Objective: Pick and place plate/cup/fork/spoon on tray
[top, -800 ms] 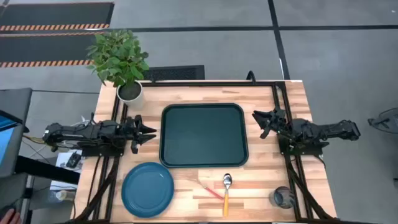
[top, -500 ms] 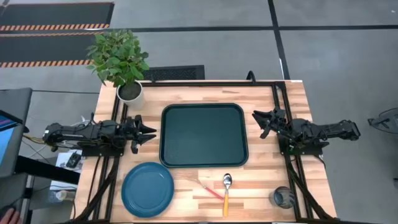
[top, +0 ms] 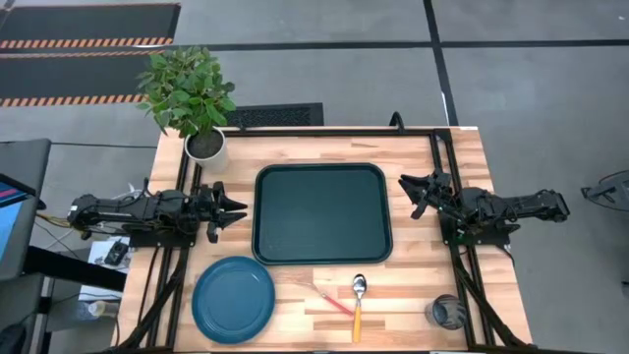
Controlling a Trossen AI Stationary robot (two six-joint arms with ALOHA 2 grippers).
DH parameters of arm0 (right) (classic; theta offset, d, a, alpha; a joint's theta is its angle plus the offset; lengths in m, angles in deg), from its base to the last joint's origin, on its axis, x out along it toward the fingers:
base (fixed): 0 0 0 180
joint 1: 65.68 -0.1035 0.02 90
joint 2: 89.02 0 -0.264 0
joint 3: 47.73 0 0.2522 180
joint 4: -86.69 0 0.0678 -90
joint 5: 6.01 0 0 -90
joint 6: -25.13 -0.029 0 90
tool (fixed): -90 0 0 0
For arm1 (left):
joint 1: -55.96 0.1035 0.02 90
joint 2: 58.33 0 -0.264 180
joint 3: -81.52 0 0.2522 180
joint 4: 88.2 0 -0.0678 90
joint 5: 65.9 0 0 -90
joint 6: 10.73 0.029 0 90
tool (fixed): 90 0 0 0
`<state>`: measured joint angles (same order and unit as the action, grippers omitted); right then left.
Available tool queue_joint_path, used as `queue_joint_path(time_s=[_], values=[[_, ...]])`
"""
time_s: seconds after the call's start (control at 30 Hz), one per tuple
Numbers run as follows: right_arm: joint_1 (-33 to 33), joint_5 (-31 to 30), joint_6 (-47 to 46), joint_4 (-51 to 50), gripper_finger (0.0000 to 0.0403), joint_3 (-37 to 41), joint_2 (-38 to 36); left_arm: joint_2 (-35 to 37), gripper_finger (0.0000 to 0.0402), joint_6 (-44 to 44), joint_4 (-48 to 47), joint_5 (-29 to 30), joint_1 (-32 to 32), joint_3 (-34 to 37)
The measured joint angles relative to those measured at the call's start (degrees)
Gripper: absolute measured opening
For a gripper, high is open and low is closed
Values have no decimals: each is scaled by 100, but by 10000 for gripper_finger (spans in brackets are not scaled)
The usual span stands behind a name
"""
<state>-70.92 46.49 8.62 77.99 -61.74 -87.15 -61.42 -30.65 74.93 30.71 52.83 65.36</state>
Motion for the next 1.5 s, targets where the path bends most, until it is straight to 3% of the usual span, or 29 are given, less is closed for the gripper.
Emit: queue_joint_path(time_s=[1.03,1.5], values=[[1,0,0,1,118,-1,-2,0,122,-4,13,145,1,0],[52,-31,-5,128,118,-2,0,-2,122,-754,194,363,0,7]])
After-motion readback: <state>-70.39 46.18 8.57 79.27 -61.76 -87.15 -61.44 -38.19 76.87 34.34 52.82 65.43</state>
